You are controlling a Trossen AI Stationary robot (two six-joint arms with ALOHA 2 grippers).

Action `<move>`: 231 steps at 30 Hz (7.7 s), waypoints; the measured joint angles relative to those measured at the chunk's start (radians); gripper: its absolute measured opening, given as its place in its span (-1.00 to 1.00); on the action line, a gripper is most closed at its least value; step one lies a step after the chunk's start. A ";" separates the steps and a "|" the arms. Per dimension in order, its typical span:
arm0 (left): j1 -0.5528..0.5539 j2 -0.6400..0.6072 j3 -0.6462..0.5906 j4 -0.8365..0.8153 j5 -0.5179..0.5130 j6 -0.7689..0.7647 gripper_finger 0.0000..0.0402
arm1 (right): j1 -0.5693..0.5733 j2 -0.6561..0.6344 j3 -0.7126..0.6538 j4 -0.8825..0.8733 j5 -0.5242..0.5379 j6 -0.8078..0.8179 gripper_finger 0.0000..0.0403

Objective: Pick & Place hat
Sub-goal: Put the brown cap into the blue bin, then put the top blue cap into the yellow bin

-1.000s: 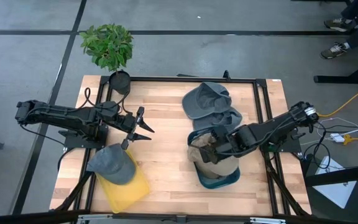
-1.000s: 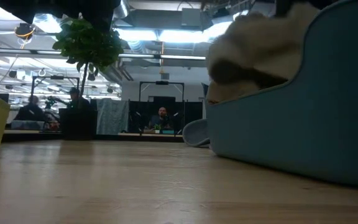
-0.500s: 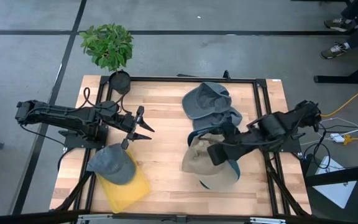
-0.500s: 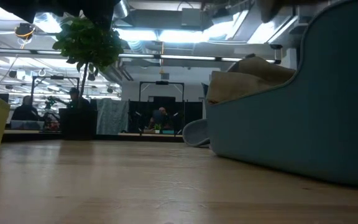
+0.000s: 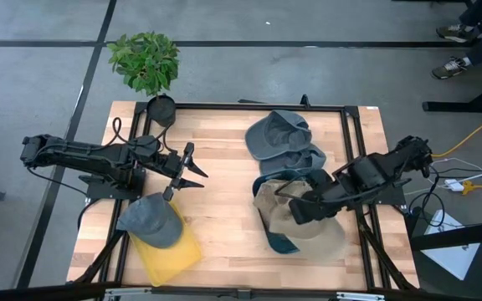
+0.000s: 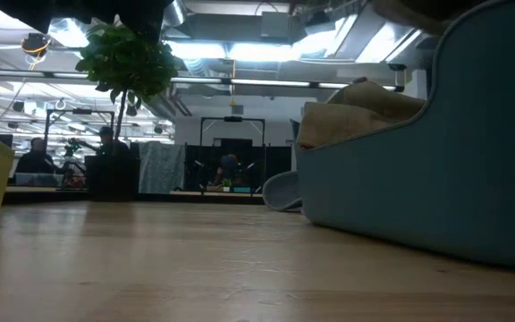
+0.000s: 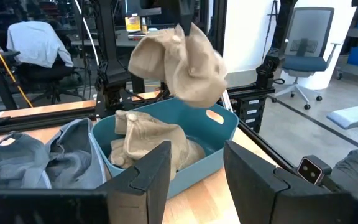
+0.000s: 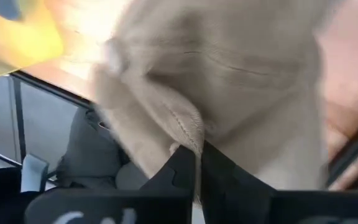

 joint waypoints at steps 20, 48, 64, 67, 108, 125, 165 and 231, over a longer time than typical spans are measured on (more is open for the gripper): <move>0.000 0.000 0.000 0.000 0.000 -0.012 -0.29 | -0.168 0.000 -0.353 0.188 -0.147 -0.221 -0.94; 0.000 0.000 0.000 -0.001 0.001 -0.036 -0.29 | -0.185 0.000 -0.558 0.667 -0.012 -0.400 -0.94; 0.000 0.000 0.000 -0.002 0.001 -0.038 -0.29 | -0.183 0.000 -0.558 0.540 -0.003 -0.523 -0.62; 0.000 0.000 0.000 -0.002 0.001 -0.038 -0.29 | -0.187 0.000 -0.558 0.535 -0.008 -0.529 -0.37; 0.000 0.000 0.000 -0.014 -0.106 -0.114 -0.29 | -0.777 0.000 -0.571 0.659 0.517 -1.555 0.29; 0.000 0.000 0.000 -0.108 -0.290 0.051 -0.29 | -0.872 0.000 -0.775 0.917 0.617 -1.664 0.29; 0.000 0.000 0.000 -0.107 -0.293 0.042 -0.29 | -0.989 -0.025 -0.868 1.265 0.620 -1.735 -0.92; -0.151 0.351 0.215 0.324 -0.548 0.973 0.37 | -0.594 -0.354 -0.866 1.825 -0.511 -2.086 -0.91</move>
